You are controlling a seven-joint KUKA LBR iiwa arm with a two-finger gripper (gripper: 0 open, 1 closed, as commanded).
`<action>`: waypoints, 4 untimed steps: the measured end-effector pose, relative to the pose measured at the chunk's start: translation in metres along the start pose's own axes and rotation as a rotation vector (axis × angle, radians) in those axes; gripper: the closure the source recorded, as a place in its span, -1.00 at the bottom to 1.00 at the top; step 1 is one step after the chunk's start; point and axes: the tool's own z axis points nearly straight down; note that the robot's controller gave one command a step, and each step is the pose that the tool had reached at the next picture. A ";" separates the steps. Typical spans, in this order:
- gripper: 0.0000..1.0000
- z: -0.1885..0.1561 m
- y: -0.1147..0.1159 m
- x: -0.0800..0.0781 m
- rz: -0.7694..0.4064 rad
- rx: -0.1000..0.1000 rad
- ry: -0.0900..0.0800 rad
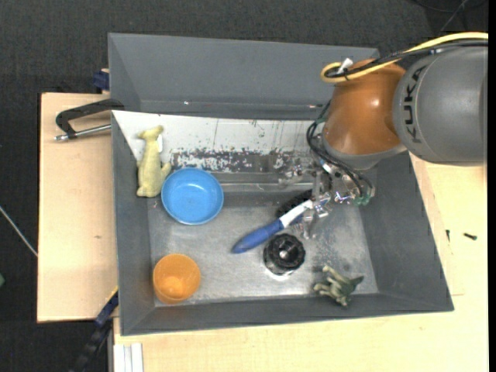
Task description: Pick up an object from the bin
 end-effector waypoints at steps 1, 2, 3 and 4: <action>-1.00 0.027 0.000 -0.001 -0.148 0.001 -0.002; -1.00 0.026 0.001 -0.002 -0.148 0.000 0.002; 1.00 0.024 0.002 -0.005 -0.148 0.000 -0.006; 1.00 -0.046 0.002 -0.008 -0.148 0.004 -0.008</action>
Offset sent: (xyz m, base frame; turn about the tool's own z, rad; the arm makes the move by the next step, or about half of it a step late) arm -0.0016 -0.0006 -0.0313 -0.1497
